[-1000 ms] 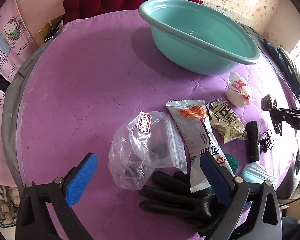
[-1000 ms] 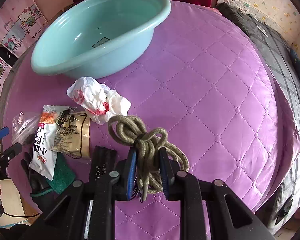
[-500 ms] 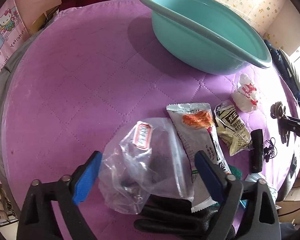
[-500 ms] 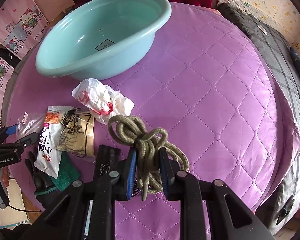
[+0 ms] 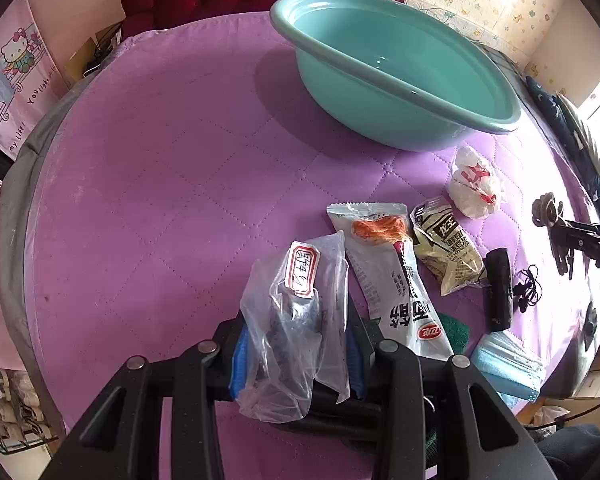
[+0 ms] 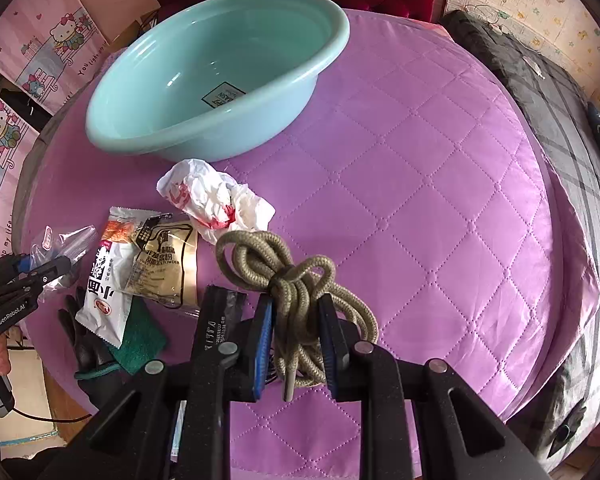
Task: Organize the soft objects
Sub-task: 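Carry the rope and plastic bag with both tools over the mint-green basin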
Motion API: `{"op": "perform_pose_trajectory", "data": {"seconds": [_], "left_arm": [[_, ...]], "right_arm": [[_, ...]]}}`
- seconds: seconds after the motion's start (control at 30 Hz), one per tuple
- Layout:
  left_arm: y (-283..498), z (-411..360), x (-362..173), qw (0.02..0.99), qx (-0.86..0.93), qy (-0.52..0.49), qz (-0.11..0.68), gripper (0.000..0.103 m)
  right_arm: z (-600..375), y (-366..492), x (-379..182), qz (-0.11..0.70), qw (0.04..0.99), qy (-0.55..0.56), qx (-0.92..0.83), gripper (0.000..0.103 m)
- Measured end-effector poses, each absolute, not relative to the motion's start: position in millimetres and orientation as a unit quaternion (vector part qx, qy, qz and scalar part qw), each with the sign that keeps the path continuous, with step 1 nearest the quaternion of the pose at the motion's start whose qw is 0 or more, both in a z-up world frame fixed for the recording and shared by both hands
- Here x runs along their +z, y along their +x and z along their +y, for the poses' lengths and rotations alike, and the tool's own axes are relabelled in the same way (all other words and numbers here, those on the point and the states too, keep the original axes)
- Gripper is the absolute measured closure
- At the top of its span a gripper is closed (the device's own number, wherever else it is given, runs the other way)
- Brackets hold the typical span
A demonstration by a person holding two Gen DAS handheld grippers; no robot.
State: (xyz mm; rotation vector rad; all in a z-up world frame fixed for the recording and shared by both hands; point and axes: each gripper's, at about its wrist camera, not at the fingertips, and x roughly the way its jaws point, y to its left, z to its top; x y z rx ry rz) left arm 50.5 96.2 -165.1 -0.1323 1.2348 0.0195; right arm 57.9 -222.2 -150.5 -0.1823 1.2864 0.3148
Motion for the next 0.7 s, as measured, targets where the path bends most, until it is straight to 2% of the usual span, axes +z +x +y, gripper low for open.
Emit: {"op": "perform_pose_trajectory", "data": {"seconds": [0.4, 0.7], "left_arm": [[28, 78, -133, 0.819, 0.004, -0.066, 0.57, 0.061], [26, 64, -100, 0.826, -0.017, -0.064, 0.56, 0.06]], "right_arm": [[-220, 58, -144, 0.596, 0.783, -0.092, 0.15, 0.08], [-210, 58, -117, 0.586, 0.787, -0.105, 0.16, 0.08]]}}
